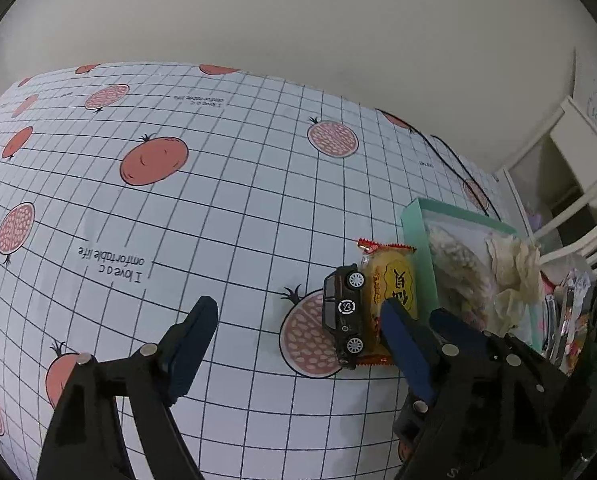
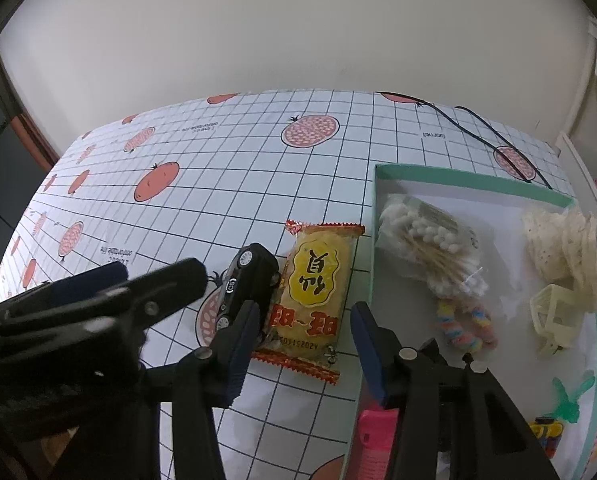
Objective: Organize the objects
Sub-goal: 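Close the left tool on the black toy car while the right tool grasps the snack packet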
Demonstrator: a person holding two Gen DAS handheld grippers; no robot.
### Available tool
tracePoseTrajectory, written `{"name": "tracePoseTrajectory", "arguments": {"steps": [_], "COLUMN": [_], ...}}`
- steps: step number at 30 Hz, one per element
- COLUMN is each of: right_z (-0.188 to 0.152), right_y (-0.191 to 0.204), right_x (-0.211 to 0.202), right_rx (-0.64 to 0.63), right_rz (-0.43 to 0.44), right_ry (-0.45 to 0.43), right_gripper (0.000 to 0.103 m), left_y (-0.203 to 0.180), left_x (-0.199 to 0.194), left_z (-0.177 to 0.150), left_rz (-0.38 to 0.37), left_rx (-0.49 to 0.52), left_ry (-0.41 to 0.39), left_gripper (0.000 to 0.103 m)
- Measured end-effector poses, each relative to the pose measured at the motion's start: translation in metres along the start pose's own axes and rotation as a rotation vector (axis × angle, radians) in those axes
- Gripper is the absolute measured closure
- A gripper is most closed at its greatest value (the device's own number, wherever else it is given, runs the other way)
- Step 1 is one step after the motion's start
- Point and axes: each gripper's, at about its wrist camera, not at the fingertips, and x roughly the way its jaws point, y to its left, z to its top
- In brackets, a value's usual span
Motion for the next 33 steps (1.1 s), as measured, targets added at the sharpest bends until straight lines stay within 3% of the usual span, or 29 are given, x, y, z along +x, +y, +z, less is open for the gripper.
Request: {"name": "tracePoseTrajectory", "arguments": {"steps": [5,7,13,30,33], "right_z": [-0.001,-0.001,-0.002,-0.003,-0.003], "right_y": [0.001,0.001,0.004,0.003,0.003], "right_x": [0.004,0.005,0.010,0.010,0.009], "right_rx": [0.007,0.010,-0.001,-0.009,-0.016], "right_rz": [-0.005,-0.010,-0.024,-0.023,-0.021], "right_ry": [0.008,0.010,0.014,0.006,0.010], "right_gripper": [0.052,0.052,0.053,0.054,0.054], "left_y": [-0.010,-0.015,-0.021,-0.008,-0.008], "left_x": [0.009,0.013,0.020,0.026,0.029], "left_z": [-0.001,-0.002,-0.004,-0.001,-0.001], "left_rz": [-0.010,-0.003,-0.011,-0.004,0.006], "left_rx": [0.037,0.059,0.081,0.041,0.045], "left_ry": [0.009,0.016,0.015,0.023,0.023], "left_gripper": [0.021,0.029,0.036,0.040,0.045]}}
